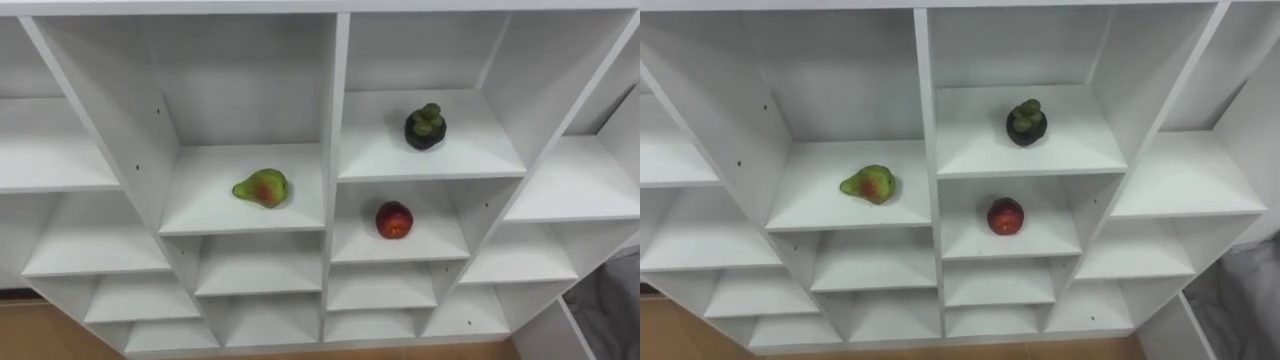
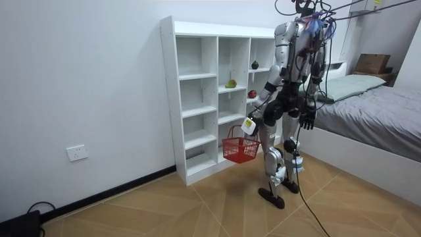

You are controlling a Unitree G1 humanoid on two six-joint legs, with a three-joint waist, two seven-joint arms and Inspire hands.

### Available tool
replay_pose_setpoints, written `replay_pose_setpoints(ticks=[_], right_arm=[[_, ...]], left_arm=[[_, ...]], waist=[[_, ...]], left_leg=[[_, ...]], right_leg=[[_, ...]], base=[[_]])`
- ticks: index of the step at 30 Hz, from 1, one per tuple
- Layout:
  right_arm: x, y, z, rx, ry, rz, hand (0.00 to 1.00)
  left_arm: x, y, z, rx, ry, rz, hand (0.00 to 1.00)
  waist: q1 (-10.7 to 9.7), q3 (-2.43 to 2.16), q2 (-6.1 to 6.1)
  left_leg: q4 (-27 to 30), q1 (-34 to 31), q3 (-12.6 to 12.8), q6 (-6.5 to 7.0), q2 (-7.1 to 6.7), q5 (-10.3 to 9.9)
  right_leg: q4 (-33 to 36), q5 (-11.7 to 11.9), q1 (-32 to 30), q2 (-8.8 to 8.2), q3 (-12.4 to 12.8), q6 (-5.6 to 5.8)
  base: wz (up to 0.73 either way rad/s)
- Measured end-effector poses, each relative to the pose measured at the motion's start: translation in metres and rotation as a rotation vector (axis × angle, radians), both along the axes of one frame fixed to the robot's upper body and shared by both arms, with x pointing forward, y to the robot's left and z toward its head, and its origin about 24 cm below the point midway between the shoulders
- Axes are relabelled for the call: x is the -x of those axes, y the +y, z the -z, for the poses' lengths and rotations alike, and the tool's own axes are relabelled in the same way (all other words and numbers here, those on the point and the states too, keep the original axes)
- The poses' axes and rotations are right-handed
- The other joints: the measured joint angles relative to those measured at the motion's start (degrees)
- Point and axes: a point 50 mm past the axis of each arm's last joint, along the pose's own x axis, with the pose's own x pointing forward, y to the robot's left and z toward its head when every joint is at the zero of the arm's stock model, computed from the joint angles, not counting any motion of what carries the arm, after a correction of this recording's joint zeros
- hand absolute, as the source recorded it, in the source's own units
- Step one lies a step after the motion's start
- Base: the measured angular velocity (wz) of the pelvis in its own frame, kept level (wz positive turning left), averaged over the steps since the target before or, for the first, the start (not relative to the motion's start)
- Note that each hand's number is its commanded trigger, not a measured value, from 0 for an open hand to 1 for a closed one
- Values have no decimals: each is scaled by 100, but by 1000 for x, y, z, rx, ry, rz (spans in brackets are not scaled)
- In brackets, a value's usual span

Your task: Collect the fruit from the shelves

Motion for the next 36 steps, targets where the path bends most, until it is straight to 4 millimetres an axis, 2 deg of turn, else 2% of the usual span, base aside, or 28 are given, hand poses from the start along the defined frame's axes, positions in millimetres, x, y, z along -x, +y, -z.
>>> replay_pose_setpoints(ticks=[4,9,10,15,17,22,27,29,31,36], right_arm=[[-9,-6,-4,78,-96,42,0],[-44,-12,-20,114,-375,132,0],[-55,-10,-26,111,-447,120,0],[-85,4,-56,63,-712,97,0],[-93,10,-67,23,-784,93,0],[-111,24,-101,-55,-984,11,0],[-135,24,-137,-38,-1176,-42,0],[-147,27,-155,-36,-1278,-77,0],[-154,28,-165,-35,-1335,-97,0],[-162,29,-189,5,-1429,-181,0]], left_arm=[[-9,0,-1,-8,-49,10,100],[-13,2,-3,-14,-75,15,100],[-15,2,-4,-15,-93,19,100],[-15,3,-7,-28,-147,27,100],[-12,3,-7,-30,-150,27,100],[-4,2,-8,-28,-160,30,100],[-6,2,-8,-28,-177,35,100],[-7,2,-9,-18,-187,42,100],[-7,2,-9,-14,-195,46,100],[-5,3,-9,-15,-187,46,100]], waist=[[-11,-4,-5],[-3,-6,-2],[7,-7,-7],[15,-30,14],[6,-51,49],[-22,-46,87],[-22,-44,158],[-18,-45,165],[-19,-30,152],[-14,-34,149]], left_leg=[[4,-27,26,0,3,0],[1,-44,137,-1,16,0],[2,-51,145,-1,15,0],[15,-135,184,-1,11,0],[15,-154,207,-1,13,0],[14,-152,257,-1,21,0],[5,-158,291,-1,24,0],[4,-191,313,1,30,-1],[5,-225,319,0,35,-1],[14,-304,320,0,34,-2]], right_leg=[[3,0,-32,0,24,0],[8,2,-114,5,117,-3],[12,2,-136,5,124,-3],[15,9,-258,20,156,-3],[16,11,-285,23,158,-3],[36,32,-294,45,256,-7],[55,47,-310,46,283,-1],[117,45,-388,60,324,-2],[119,57,-420,77,363,-6],[133,71,-503,82,378,-7]], base=[[-3],[-11],[-7],[-4],[-6],[-8],[-1],[-8],[-3],[-1]])
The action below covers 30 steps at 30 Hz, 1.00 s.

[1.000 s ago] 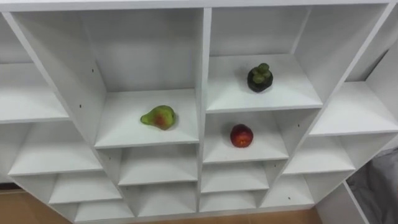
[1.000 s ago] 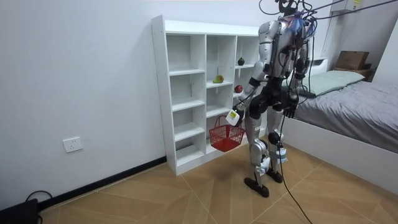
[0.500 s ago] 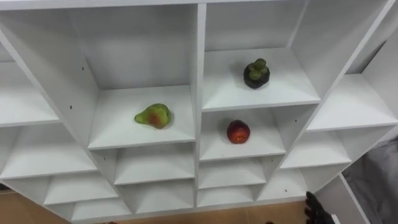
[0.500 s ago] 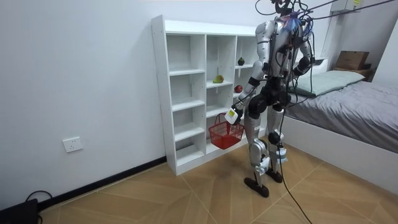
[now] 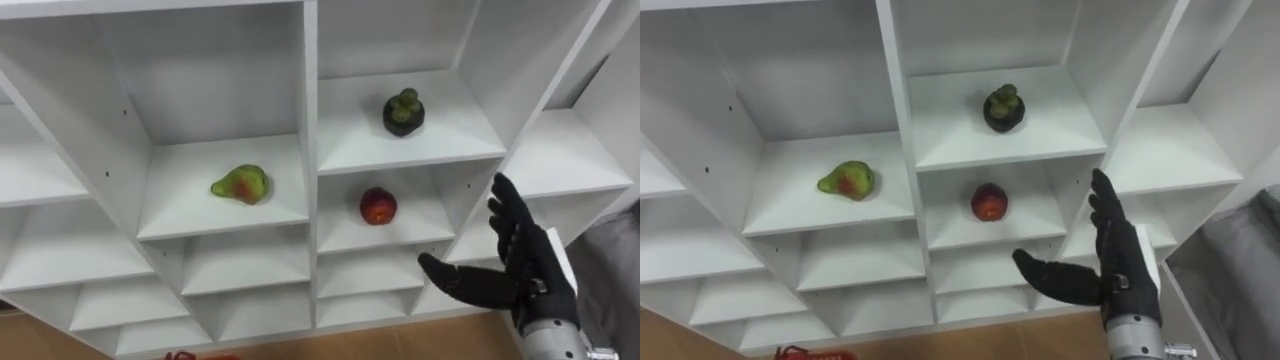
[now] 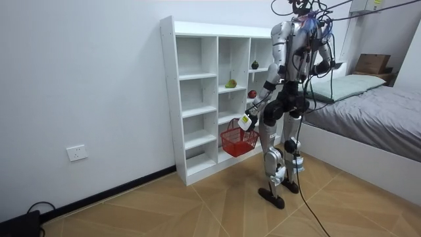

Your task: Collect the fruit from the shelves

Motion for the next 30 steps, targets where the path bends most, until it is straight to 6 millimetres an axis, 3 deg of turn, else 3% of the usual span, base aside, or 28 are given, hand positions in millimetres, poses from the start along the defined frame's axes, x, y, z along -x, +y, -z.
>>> replay_pose_setpoints(ticks=[5,11,17,22,25,30], right_arm=[[-4,4,-21,112,-98,-23,0],[-13,6,-36,218,-175,-30,0],[-21,8,-52,223,-273,-6,0],[-31,7,-57,190,-298,-27,0],[-39,3,-56,126,-293,-13,0],[-52,0,-71,116,-364,-6,0]], left_arm=[[5,1,0,4,8,1,100],[5,3,-1,9,9,10,100],[-1,3,-1,8,-4,14,100],[-4,5,-1,2,-7,21,100],[-6,8,-2,-9,-4,30,100],[-9,7,-2,-18,2,73,100]], waist=[[32,-16,-34],[41,6,-79],[173,38,-129],[291,37,-188],[284,27,-205],[264,42,-184]], left_leg=[[15,-35,11,0,2,1],[15,-33,10,1,3,1],[12,-38,12,1,4,1],[10,-43,2,1,1,1],[12,-53,-40,1,2,2],[22,-79,-89,-1,8,4]], right_leg=[[-12,11,20,0,-1,-3],[-4,14,21,2,8,-4],[-18,16,17,6,16,-3],[-38,24,22,1,-3,4],[-40,25,20,-6,-71,3],[-35,28,21,-10,-133,-1]], base=[[0],[0],[0],[0],[4],[4]])
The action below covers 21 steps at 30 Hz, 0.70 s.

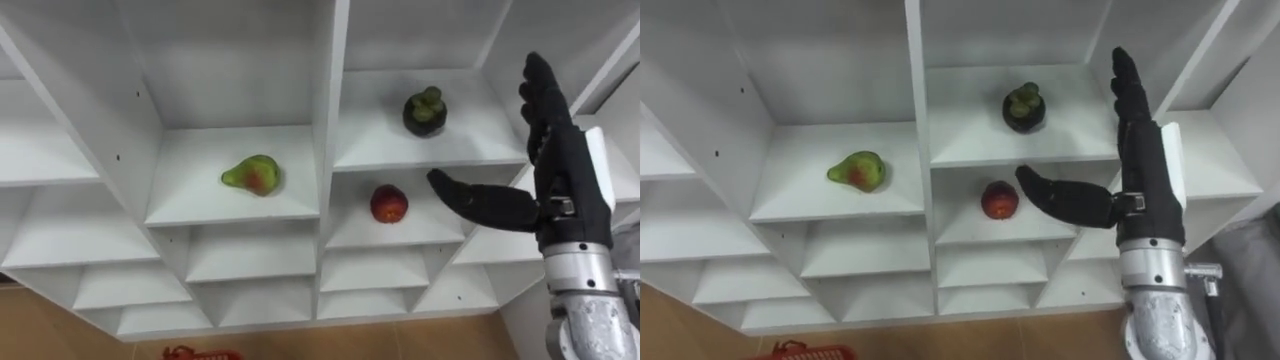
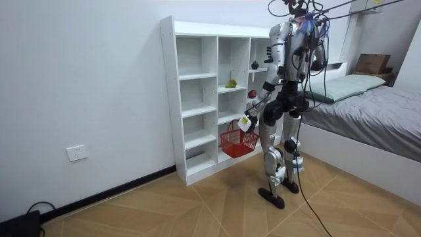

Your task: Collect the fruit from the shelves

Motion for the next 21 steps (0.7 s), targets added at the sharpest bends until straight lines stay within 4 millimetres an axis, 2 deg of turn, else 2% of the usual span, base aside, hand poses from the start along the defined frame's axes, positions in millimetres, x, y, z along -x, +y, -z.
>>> replay_pose_setpoints(ticks=[2,8,21], right_arm=[[-6,-4,-9,4,-39,11,0],[-14,-8,-13,-27,-51,18,0],[-33,-13,-3,-30,32,19,0]], left_arm=[[1,-1,0,17,6,5,100],[2,-3,2,37,33,26,100],[4,-2,3,32,58,9,100]], waist=[[10,2,-14],[55,0,-65],[58,-13,-125]], left_leg=[[1,13,-23,-1,3,1],[23,34,-117,-1,-6,1],[118,-9,-220,3,-29,2]], right_leg=[[-4,1,22,0,-26,-2],[-10,1,84,-25,-154,-2],[1,6,122,-75,-287,-6]], base=[[5],[9],[3]])
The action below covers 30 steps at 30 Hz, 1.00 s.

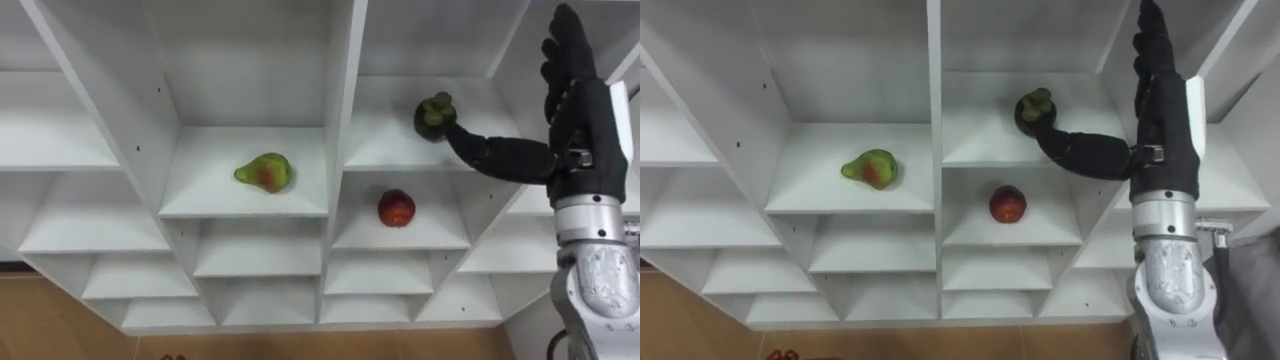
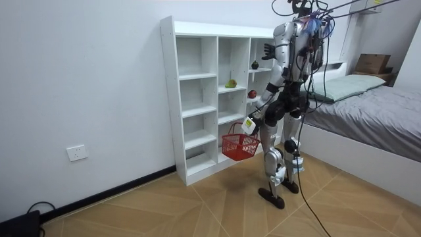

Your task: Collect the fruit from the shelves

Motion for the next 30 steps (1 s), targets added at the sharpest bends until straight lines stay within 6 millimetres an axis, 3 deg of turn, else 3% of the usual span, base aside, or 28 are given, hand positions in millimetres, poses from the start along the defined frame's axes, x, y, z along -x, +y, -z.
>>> replay_pose_setpoints(ticks=[7,14,19,25,30], right_arm=[[-13,-2,-2,-1,-3,4,0],[-15,-2,7,-21,41,-4,0],[-15,-4,12,-21,65,3,0],[-15,-4,13,-20,72,-4,0],[-15,-3,14,-20,74,-5,0]], left_arm=[[-1,2,-1,-3,-3,-7,100],[-6,2,-3,-12,-26,-4,100],[-5,2,-3,-23,-24,-8,100],[-3,3,-2,-24,-19,-10,100],[-1,3,-2,-22,-5,-15,100]], waist=[[12,17,-30],[36,65,52],[131,56,54],[174,-11,4],[190,-12,4]], left_leg=[[40,-34,-75,0,2,0],[43,-42,-164,-1,2,1],[63,-50,-169,-3,3,3],[79,-44,-178,-3,0,3],[86,-42,-187,-2,-1,4]], right_leg=[[-12,0,29,1,-52,0],[-13,0,56,-8,-166,0],[-10,0,60,-9,-171,0],[-3,1,85,-13,-180,-2],[-3,1,97,-17,-200,-3]], base=[[5],[7],[1],[0],[0]])
